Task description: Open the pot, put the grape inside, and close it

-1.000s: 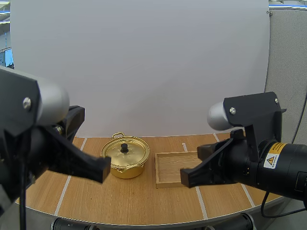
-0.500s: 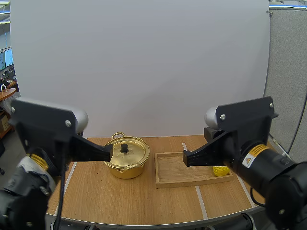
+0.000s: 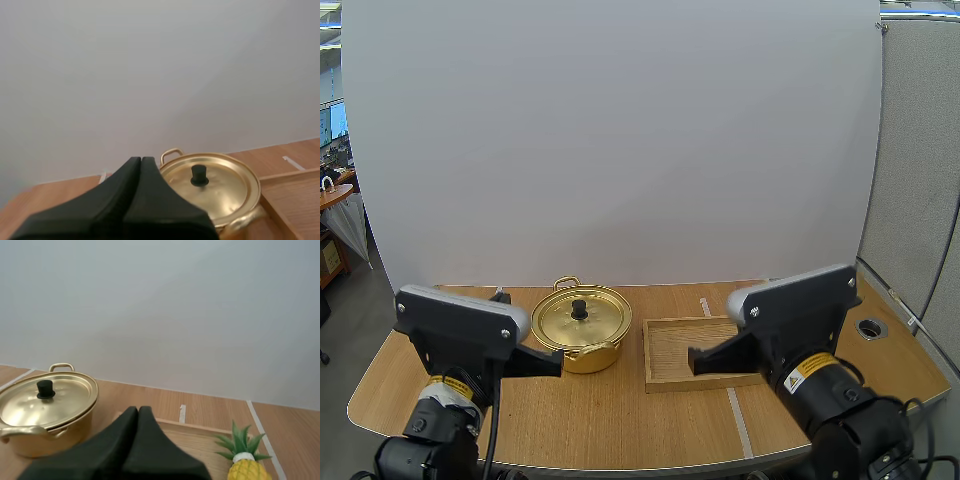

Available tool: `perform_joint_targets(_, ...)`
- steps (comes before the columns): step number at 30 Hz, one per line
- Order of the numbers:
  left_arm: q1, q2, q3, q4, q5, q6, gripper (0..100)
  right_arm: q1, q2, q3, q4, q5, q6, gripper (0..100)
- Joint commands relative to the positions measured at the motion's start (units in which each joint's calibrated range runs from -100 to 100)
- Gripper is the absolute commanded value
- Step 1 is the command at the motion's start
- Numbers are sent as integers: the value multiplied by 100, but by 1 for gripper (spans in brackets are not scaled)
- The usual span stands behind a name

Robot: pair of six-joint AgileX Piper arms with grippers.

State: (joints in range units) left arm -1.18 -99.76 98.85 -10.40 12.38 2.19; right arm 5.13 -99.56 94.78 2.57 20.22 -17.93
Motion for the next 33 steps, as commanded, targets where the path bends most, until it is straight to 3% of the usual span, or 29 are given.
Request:
perform_joint_targets(1, -10, -24, 115, -9, -522, -105, 0, -93, -44, 198, -29, -168, -35, 0)
perform_joint_targets(7, -10, -24, 115, -9, -70, -746, 0, -242, -44, 419, -29, -213, -15, 0)
perform_joint_targets(17, -18, -24, 115, -9, 461, -820, 0, -454, -44, 522, 67, -200, 15, 0)
perform_joint_targets(22, 0, -24, 115, 2, 1479, -844, 0, -488, -44, 522, 147, 461, 15, 0)
perform_joint_targets(25, 59, -24, 115, 2, 1763, -844, 0, -534, -44, 522, 147, 1094, 15, 0)
perform_joint_targets(33, 130, -24, 115, 12, 1926, -1037, 0, -583, -44, 522, 168, 1127, 87, 0)
